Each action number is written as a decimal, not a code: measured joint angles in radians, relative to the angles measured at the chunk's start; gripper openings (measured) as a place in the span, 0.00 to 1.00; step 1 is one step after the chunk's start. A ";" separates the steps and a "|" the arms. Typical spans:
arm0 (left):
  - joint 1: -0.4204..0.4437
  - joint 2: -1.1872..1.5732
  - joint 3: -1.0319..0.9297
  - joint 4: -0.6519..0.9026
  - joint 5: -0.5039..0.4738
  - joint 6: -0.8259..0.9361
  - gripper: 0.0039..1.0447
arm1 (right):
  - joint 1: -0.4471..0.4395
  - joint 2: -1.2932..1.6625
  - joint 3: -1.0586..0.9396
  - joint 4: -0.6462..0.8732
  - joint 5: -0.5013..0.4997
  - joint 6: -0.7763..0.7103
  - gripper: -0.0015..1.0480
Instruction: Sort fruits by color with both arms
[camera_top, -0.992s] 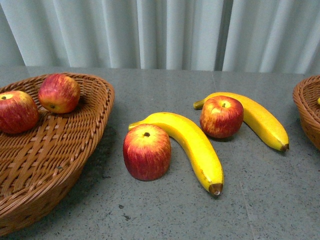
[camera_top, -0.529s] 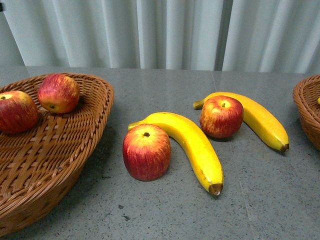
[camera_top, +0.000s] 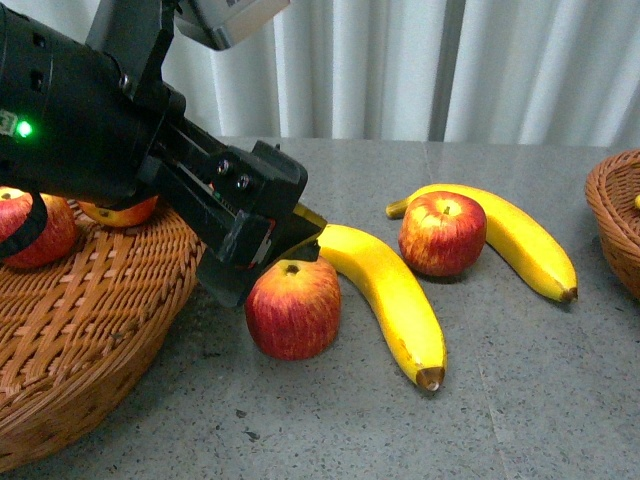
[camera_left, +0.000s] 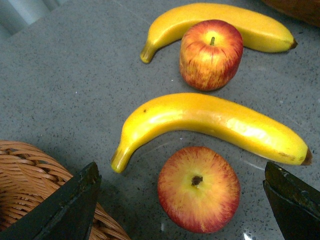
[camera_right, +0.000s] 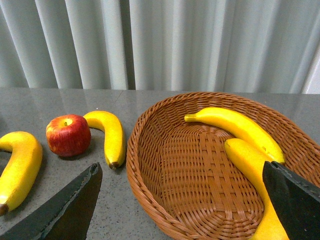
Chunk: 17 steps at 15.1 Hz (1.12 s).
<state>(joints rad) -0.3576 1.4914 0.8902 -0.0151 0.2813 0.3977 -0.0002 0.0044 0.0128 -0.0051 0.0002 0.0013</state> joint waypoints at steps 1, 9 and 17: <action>0.000 0.014 0.000 0.000 -0.001 0.019 0.94 | 0.000 0.000 0.000 0.000 0.000 0.000 0.94; 0.004 0.139 0.026 0.026 0.029 0.116 0.94 | 0.000 0.000 0.000 0.000 0.000 0.000 0.94; -0.027 0.221 0.033 0.043 0.047 0.152 0.94 | 0.000 0.000 0.000 0.000 0.000 0.000 0.94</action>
<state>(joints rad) -0.3847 1.7126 0.9234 0.0284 0.3279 0.5499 -0.0002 0.0040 0.0128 -0.0051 0.0002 0.0013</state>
